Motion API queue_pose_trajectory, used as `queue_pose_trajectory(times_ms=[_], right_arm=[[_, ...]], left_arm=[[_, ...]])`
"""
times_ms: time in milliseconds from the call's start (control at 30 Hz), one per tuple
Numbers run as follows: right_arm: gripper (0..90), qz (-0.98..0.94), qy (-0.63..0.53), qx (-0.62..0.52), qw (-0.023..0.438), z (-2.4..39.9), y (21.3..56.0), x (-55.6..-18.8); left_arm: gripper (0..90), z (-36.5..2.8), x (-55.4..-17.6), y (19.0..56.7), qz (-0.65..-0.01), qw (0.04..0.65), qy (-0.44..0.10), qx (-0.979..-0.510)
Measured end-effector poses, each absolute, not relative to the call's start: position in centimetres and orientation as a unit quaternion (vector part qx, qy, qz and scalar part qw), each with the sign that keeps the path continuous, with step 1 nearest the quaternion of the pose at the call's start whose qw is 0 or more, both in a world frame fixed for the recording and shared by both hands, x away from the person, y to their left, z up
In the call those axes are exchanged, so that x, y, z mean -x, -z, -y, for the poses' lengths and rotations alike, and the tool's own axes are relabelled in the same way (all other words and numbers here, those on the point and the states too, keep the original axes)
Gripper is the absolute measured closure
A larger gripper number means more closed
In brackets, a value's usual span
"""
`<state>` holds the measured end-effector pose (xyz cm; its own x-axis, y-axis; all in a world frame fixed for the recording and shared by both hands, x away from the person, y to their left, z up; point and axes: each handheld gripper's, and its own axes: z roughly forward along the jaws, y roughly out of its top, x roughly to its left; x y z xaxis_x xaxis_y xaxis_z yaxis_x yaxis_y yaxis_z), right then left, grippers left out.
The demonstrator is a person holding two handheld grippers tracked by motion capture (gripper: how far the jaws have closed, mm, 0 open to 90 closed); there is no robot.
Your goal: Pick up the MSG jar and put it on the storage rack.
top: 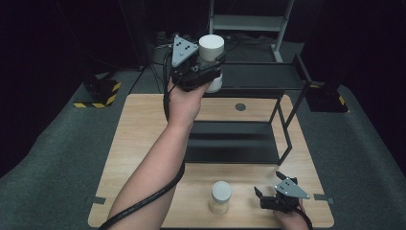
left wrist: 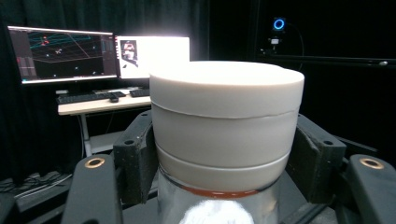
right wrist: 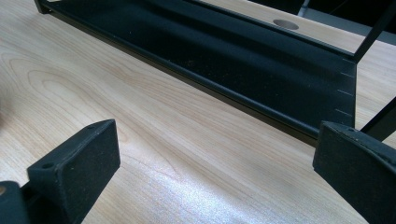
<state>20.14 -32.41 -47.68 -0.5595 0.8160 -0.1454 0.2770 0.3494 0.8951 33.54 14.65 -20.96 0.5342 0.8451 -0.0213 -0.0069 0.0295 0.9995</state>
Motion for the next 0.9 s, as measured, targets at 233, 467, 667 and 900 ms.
queue_pose_trajectory(times_ms=[233,467,667,900], right_arm=[[0.0,-0.763,-0.445,-0.357,0.303,32.4,47.7,-20.1],[0.0,-0.762,-0.446,-0.357,0.303,32.5,47.7,-20.1],[0.0,-0.762,-0.447,-0.358,0.302,32.6,47.7,-20.1],[0.0,-0.762,-0.448,-0.357,0.303,32.6,47.7,-20.1]], left_arm=[[34.4,-14.0,-34.6,21.0,-0.349,0.623,-0.347,-0.607],[34.4,-13.7,-35.4,21.0,-0.355,0.622,-0.349,-0.605],[34.3,-13.4,-35.9,21.3,-0.357,0.618,-0.349,-0.607],[34.4,-13.2,-36.3,21.6,-0.359,0.614,-0.348,-0.611]])
